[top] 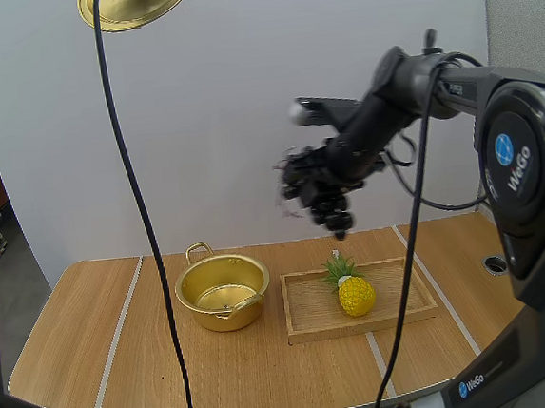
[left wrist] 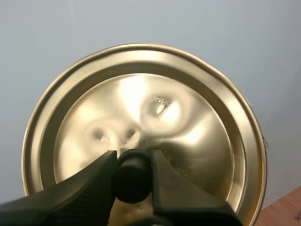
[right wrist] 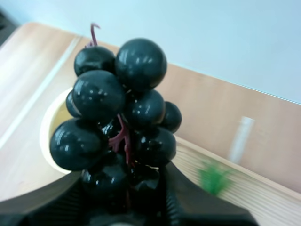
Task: Open the pot, put the grape inside, and close it
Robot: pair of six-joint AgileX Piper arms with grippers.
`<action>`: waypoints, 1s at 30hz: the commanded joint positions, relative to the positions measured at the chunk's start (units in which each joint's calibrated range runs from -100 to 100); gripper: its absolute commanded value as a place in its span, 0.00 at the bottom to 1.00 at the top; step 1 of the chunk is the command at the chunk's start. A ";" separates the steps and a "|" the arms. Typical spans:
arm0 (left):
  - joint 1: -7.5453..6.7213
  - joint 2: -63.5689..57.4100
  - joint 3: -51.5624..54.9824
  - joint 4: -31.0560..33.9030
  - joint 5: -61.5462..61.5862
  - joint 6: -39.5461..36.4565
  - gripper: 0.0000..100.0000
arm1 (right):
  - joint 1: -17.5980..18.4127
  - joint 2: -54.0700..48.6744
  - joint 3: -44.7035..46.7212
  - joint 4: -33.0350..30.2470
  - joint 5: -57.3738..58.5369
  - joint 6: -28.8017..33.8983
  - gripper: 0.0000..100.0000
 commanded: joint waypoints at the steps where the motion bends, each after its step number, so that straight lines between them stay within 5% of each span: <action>1: -0.18 -0.46 -0.43 0.96 -2.15 -0.16 0.00 | 3.32 -0.91 -0.40 0.61 -2.02 -0.36 0.00; 11: -0.18 -0.46 -0.43 0.96 -2.15 -0.16 0.00 | 10.62 0.62 -0.58 0.51 -7.82 0.06 0.00; 30: -0.18 -0.46 -0.43 0.96 -2.15 -0.16 0.00 | 15.98 13.47 -1.50 -2.36 -20.08 -0.21 0.00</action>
